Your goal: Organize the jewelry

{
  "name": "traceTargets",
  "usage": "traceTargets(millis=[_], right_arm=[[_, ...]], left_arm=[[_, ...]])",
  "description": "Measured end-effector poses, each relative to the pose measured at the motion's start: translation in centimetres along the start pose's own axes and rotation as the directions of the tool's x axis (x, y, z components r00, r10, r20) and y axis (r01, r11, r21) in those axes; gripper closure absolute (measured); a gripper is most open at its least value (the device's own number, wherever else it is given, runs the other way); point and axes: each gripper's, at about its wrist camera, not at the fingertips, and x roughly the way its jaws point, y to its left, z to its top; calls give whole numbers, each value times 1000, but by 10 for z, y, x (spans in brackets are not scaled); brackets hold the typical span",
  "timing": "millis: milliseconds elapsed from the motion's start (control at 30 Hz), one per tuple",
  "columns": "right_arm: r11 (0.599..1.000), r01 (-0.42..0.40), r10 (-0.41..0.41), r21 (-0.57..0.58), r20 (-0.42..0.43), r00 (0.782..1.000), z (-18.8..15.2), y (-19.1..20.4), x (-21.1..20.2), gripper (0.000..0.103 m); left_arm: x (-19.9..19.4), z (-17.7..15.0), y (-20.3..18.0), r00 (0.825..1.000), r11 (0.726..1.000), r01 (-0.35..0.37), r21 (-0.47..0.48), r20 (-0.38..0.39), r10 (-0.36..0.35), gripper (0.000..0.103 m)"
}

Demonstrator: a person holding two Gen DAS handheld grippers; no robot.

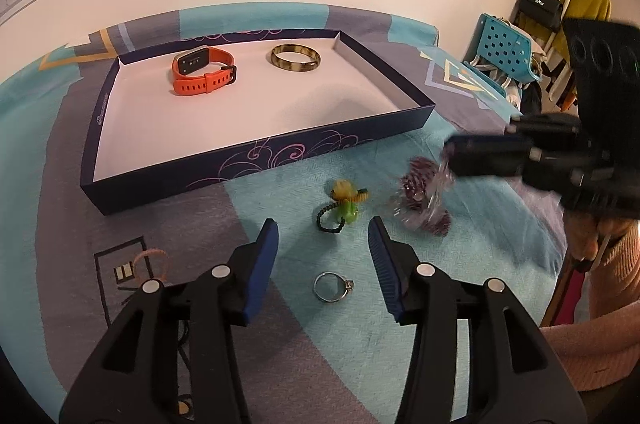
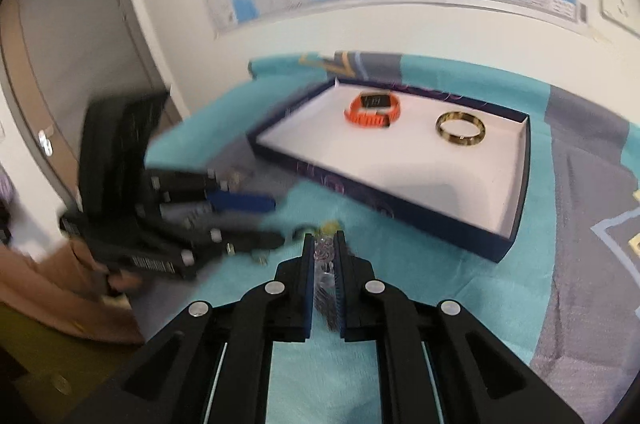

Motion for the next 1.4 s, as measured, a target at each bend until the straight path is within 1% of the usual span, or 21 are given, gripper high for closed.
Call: traceTargets(millis=[200,400,433,467,533,600,667,767,833,900,1000,1100,1233,1400], right_arm=[[998,-12,7,65,63,998,10,-11,-11,96],[995,-23,11,99,120,993,19,-16,-19,96],[994,-30,17,104,125,992,20,-16,-20,96],[992,-57,42,111,137,990,21,-17,-21,96],[991,-72,54,115,152,987,22,-18,-24,95],[990,-63,44,125,146,988,22,-18,-22,95],[988,-79,59,131,153,986,22,-19,-23,95],[986,-95,71,140,164,984,24,-18,-27,95],[986,-102,79,132,169,983,26,-14,-29,95],[987,-100,78,125,169,983,27,-11,-30,96],[988,-97,76,121,166,983,26,-9,-30,95],[987,-103,83,122,161,983,22,-9,-30,95],[985,-109,91,130,142,986,17,-9,-22,95],[986,-112,97,127,116,988,12,-8,-12,95]], left_arm=[[-3,-1,3,1000,1000,-4,-8,3,4,56],[-5,-5,4,1000,1000,-10,-5,1,10,56],[-6,-5,4,1000,1000,-11,-3,2,11,56],[-7,-5,4,1000,1000,-11,-2,3,11,56],[-8,-5,3,1000,1000,-12,-2,6,12,55],[-9,-5,1,1000,1000,-1,-1,11,1,54],[-9,-4,-4,1000,1000,20,6,18,-20,50],[-5,-1,-17,997,996,80,31,19,-81,50],[-1,1,-29,994,993,104,63,20,-106,49],[8,4,-41,995,990,101,97,11,-103,48],[13,6,-47,994,988,108,108,0,-108,48],[7,3,-44,996,990,86,108,10,-88,47],[-8,-3,-27,999,996,36,78,27,-38,47],[-33,-17,1,998,999,-43,21,43,43,47]])
